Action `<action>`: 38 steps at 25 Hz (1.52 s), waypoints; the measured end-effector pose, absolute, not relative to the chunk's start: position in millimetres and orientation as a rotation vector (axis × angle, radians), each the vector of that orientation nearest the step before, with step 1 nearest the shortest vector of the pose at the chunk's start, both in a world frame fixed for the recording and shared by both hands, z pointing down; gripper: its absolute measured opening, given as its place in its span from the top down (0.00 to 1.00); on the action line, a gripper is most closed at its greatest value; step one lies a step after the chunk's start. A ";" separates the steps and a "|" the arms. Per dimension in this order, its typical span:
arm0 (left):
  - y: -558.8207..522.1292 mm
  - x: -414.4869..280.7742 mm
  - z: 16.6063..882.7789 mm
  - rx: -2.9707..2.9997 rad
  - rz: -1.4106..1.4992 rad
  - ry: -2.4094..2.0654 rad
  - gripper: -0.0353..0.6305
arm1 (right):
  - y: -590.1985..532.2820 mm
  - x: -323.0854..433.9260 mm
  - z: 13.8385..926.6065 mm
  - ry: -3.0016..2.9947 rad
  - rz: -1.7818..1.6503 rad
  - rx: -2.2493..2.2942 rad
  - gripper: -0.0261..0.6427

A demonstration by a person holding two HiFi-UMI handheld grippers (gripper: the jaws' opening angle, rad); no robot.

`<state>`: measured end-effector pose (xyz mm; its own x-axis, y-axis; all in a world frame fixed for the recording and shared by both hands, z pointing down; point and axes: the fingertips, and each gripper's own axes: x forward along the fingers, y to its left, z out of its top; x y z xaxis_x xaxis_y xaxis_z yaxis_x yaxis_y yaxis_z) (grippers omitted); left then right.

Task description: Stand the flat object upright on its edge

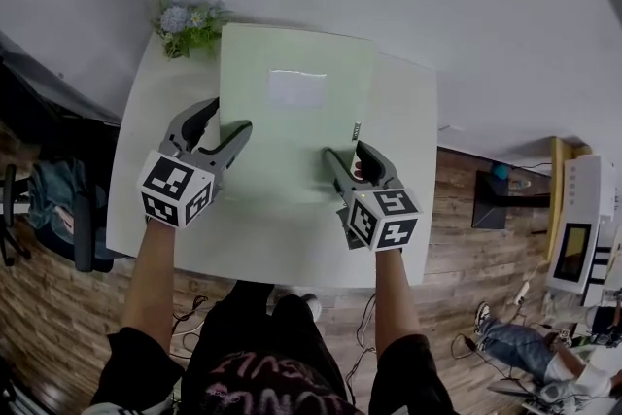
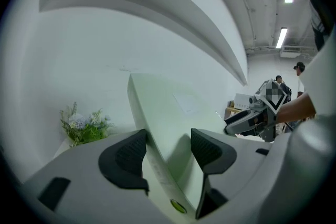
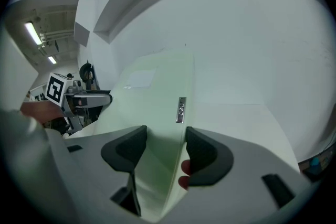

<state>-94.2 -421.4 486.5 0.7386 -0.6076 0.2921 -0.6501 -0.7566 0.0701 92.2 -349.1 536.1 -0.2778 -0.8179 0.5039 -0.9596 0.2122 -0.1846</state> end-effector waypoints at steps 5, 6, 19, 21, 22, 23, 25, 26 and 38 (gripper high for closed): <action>-425.7 -89.4 468.0 2.835 0.323 -1.059 0.53 | -355.5 95.1 524.7 -2.220 0.569 1.723 0.59; -424.9 -89.4 464.6 2.847 0.306 -1.073 0.53 | -355.8 94.9 523.1 -2.227 0.550 1.731 0.59; -388.4 -90.7 445.8 2.966 0.137 -1.249 0.53 | -332.1 95.3 513.0 -2.295 0.280 1.817 0.59; -379.3 -91.6 444.0 2.981 0.120 -1.270 0.53 | -325.5 94.7 512.5 -2.304 0.247 1.823 0.59; -373.9 -92.1 442.8 2.988 0.113 -1.280 0.53 | -321.5 94.4 512.3 -2.308 0.232 1.826 0.59; -368.5 -92.9 442.1 2.997 0.106 -1.289 0.53 | -317.4 93.8 512.0 -2.313 0.218 1.830 0.59; -357.9 -95.1 442.3 3.016 0.097 -1.303 0.53 | -308.9 91.9 511.4 -2.322 0.200 1.832 0.59; -352.7 -96.3 442.5 3.023 0.094 -1.309 0.53 | -304.8 90.8 511.2 -2.327 0.194 1.831 0.59; -312.9 -103.8 445.4 3.039 0.132 -1.337 0.53 | -271.8 83.4 516.0 -2.332 0.198 1.817 0.59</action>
<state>-103.8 -312.9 445.4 0.6757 -0.7372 -0.0006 -0.7229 -0.6624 -0.1965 83.4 -271.8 516.0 -0.2383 -0.9457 0.2211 -0.9694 0.2454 0.0044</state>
